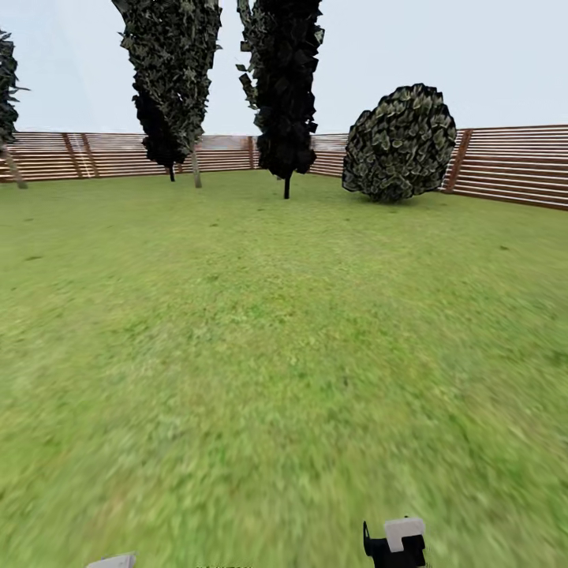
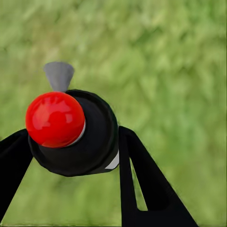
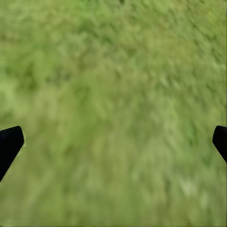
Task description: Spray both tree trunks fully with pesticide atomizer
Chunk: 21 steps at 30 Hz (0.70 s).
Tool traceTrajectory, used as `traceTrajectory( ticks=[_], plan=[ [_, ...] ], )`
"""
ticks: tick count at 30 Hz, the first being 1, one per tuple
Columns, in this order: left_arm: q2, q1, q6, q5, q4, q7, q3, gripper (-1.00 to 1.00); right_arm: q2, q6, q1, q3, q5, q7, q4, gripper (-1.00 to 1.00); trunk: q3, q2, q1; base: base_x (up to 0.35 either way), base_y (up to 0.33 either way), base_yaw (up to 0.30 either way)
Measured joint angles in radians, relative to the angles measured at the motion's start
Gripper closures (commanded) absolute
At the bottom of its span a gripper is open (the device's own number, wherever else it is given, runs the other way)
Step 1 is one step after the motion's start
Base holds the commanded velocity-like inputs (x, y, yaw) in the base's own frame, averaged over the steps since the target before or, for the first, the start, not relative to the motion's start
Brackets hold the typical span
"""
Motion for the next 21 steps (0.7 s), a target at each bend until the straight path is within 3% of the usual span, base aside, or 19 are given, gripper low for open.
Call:
traceTrajectory(
  ticks=[21],
  plan=[
    [-0.007, 0.000, 0.000, 0.003, -0.001, -0.001, -0.002, 1.00, 0.000, 0.000, 0.000, 0.000, 0.000, 0.000, 0.000, -1.00, 0.000, 0.000, 0.000, 0.000, 0.000, 0.280]
  ],
)
